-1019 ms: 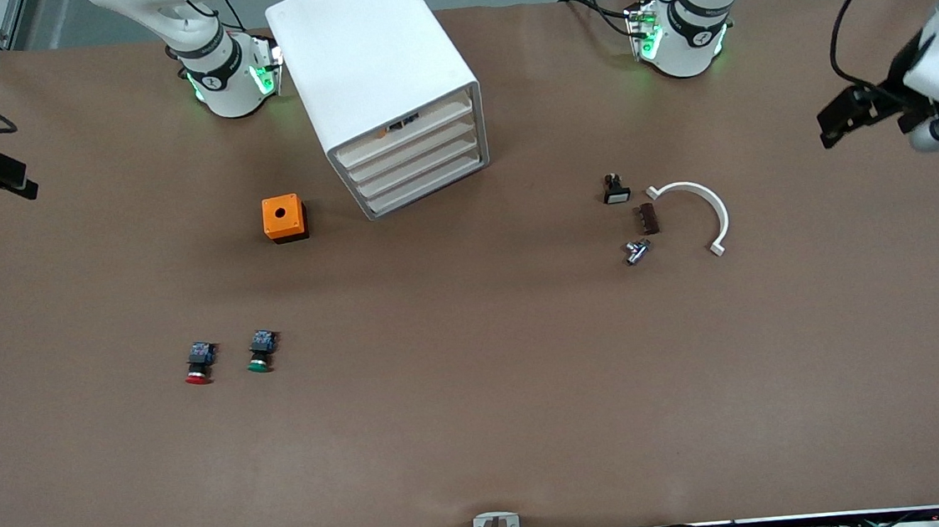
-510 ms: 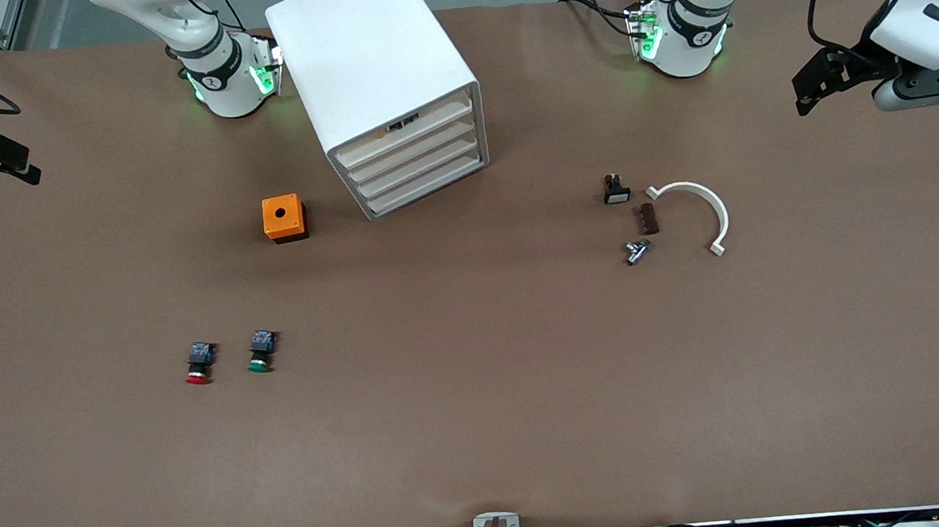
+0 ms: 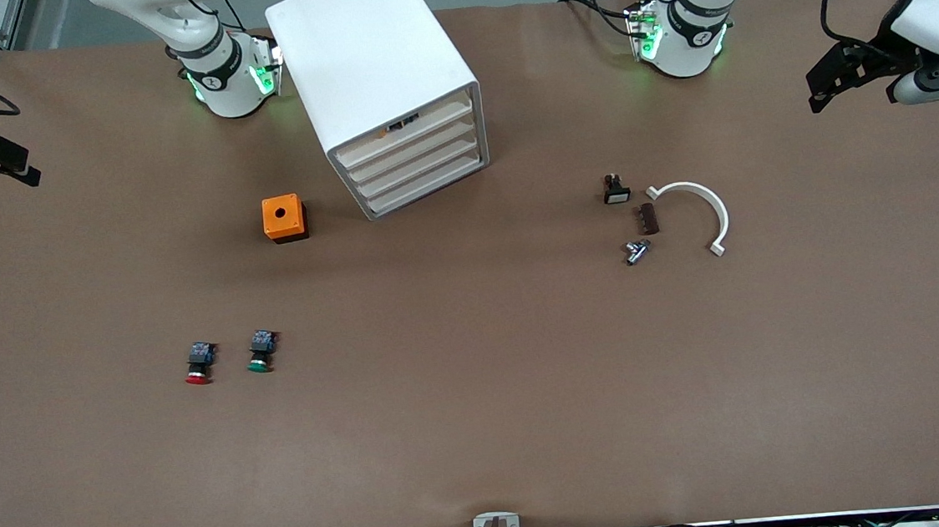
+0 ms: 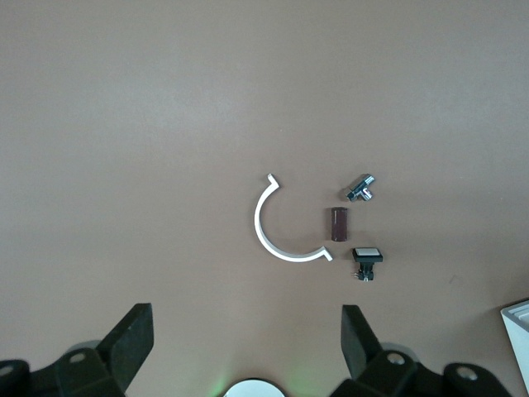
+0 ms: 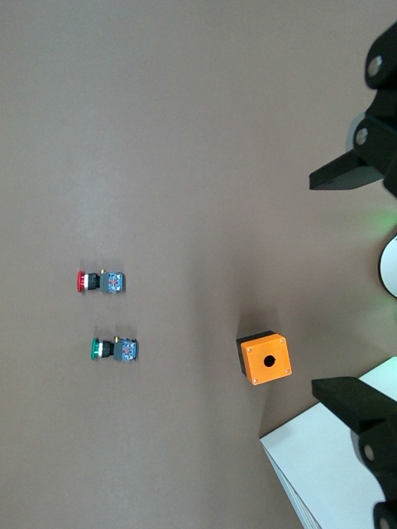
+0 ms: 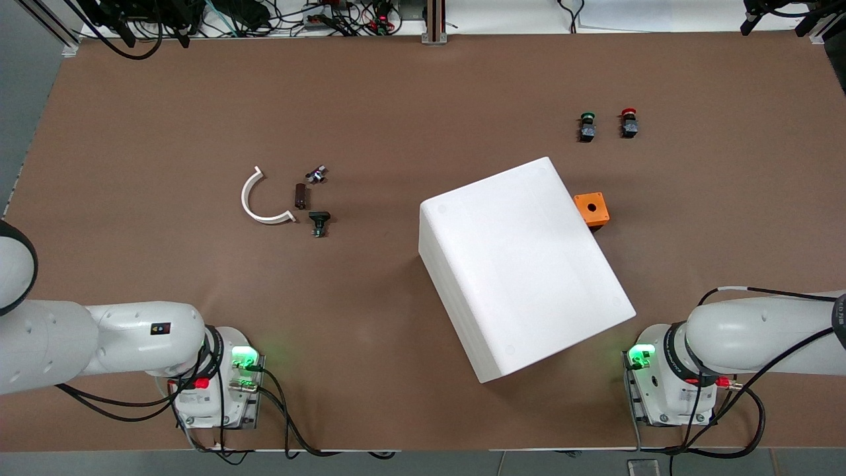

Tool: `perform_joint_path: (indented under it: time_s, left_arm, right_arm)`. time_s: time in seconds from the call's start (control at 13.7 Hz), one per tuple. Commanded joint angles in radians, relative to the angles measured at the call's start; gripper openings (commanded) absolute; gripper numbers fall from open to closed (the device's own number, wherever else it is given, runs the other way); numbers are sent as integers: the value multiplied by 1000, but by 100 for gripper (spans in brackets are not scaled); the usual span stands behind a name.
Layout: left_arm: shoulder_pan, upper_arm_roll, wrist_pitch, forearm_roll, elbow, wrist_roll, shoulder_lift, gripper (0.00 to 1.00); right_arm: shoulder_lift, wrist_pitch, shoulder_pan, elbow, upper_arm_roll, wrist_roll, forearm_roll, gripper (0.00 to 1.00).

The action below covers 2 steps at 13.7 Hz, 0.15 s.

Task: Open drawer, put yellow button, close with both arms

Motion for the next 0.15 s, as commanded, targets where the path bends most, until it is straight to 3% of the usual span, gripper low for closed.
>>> perform_joint_path:
  time_s: [0.0, 0.07]
  left_arm:
    - [1, 3, -41, -10, 61, 19, 34, 100]
    - [2, 3, -43, -10, 61, 19, 34, 100]
  right_arm:
    - [-28, 9, -26, -25, 3, 10, 19, 100]
    - [-28, 7, -27, -25, 3, 10, 19, 100]
